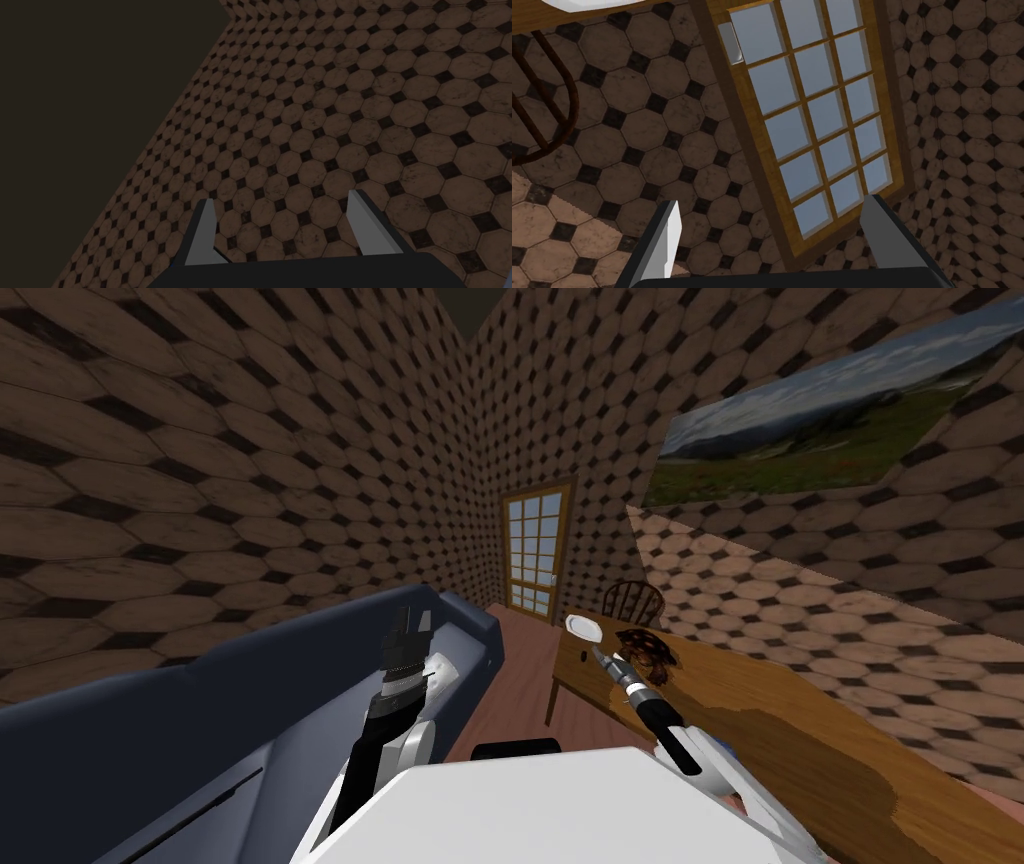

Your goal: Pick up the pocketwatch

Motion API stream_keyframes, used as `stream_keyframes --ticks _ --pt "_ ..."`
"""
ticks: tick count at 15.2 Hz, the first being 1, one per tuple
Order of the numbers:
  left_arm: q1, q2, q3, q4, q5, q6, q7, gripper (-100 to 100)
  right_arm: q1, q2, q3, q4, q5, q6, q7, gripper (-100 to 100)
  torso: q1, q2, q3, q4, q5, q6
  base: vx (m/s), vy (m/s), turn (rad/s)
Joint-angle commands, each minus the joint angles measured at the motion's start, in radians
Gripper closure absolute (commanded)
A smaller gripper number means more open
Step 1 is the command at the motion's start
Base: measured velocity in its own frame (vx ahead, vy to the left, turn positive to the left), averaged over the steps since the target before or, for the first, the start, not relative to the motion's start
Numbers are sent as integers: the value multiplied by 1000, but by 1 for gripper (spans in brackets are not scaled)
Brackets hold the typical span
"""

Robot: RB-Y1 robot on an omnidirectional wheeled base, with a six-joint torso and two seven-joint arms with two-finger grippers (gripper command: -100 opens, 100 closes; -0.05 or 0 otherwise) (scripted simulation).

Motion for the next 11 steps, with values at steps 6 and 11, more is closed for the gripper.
stream_keyframes --ticks 6,11 --pt "0 0 0 0 0 0 0 0 -19 -46 -1 121 157 82 33 -100 0 0 0 0 0 0 35 64 86" --pt "0 0 0 0 0 0 0 0 -25 -62 1 163 256 110 44 -100 -1 0 0 0 0 0 41 50 83"
